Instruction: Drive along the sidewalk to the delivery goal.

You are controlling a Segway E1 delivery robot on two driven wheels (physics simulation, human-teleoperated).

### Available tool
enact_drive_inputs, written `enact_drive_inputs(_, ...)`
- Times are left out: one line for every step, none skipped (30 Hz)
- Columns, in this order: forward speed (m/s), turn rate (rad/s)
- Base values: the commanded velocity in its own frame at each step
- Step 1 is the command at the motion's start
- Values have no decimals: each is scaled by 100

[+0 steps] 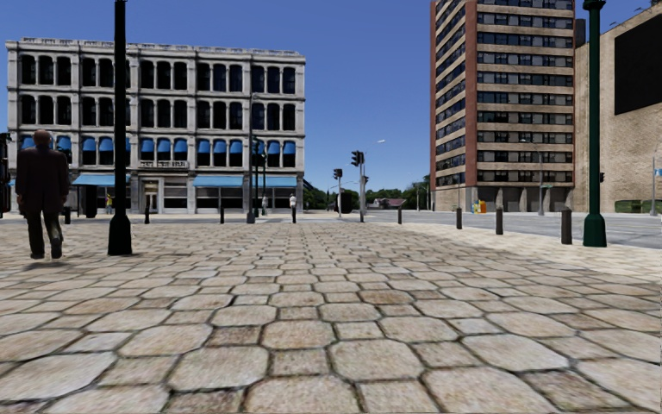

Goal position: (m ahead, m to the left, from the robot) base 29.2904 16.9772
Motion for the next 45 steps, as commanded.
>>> enact_drive_inputs(200,-22)
enact_drive_inputs(200,-22)
enact_drive_inputs(200,-22)
enact_drive_inputs(200,-22)
enact_drive_inputs(200,-22)
enact_drive_inputs(200,-14)
enact_drive_inputs(200,0)
enact_drive_inputs(200,0)
enact_drive_inputs(200,0)
enact_drive_inputs(200,0)
enact_drive_inputs(200,0)
enact_drive_inputs(200,0)
enact_drive_inputs(200,0)
enact_drive_inputs(200,0)
enact_drive_inputs(200,0)
enact_drive_inputs(200,0)
enact_drive_inputs(200,0)
enact_drive_inputs(200,0)
enact_drive_inputs(200,0)
enact_drive_inputs(200,0)
enact_drive_inputs(200,0)
enact_drive_inputs(200,0)
enact_drive_inputs(200,0)
enact_drive_inputs(200,0)
enact_drive_inputs(200,0)
enact_drive_inputs(200,0)
enact_drive_inputs(200,0)
enact_drive_inputs(200,0)
enact_drive_inputs(200,0)
enact_drive_inputs(200,0)
enact_drive_inputs(200,0)
enact_drive_inputs(200,0)
enact_drive_inputs(200,0)
enact_drive_inputs(200,0)
enact_drive_inputs(200,0)
enact_drive_inputs(200,0)
enact_drive_inputs(200,0)
enact_drive_inputs(200,0)
enact_drive_inputs(200,0)
enact_drive_inputs(200,0)
enact_drive_inputs(200,0)
enact_drive_inputs(200,0)
enact_drive_inputs(200,0)
enact_drive_inputs(200,0)
enact_drive_inputs(200,0)
